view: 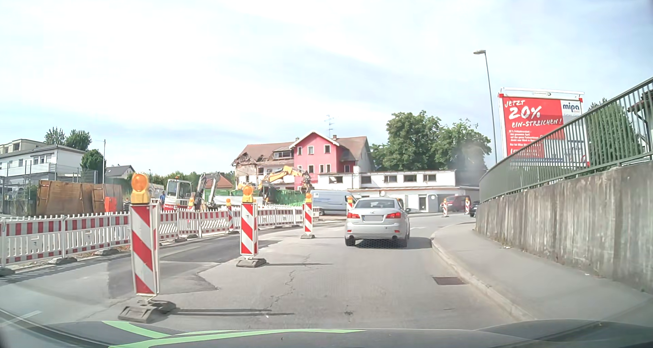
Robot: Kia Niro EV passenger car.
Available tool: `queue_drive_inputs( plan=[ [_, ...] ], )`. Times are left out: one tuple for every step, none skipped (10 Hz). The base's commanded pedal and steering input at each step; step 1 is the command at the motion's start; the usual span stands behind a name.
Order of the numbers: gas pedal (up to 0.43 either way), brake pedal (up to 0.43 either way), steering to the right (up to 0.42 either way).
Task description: Follow the waypoints while adhering to traffic rules and regulations
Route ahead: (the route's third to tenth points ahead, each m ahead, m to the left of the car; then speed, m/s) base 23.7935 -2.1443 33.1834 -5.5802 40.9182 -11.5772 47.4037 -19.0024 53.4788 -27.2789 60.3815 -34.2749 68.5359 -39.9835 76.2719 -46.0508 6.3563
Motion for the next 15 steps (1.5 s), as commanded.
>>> queue_drive_inputs(
  plan=[
    [0.138, 0.000, 0.033],
    [0.138, 0.000, 0.039],
    [0.138, 0.000, 0.044],
    [0.130, 0.000, 0.050],
    [0.130, 0.000, 0.053],
    [0.118, 0.000, 0.055],
    [0.110, 0.000, 0.058],
    [0.098, 0.000, 0.061],
    [0.087, 0.000, 0.065],
    [0.087, 0.000, 0.068],
    [0.079, 0.000, 0.071],
    [0.079, 0.000, 0.073],
    [0.079, 0.000, 0.075],
    [0.079, 0.000, 0.076],
    [0.079, 0.000, 0.078]
  ],
)
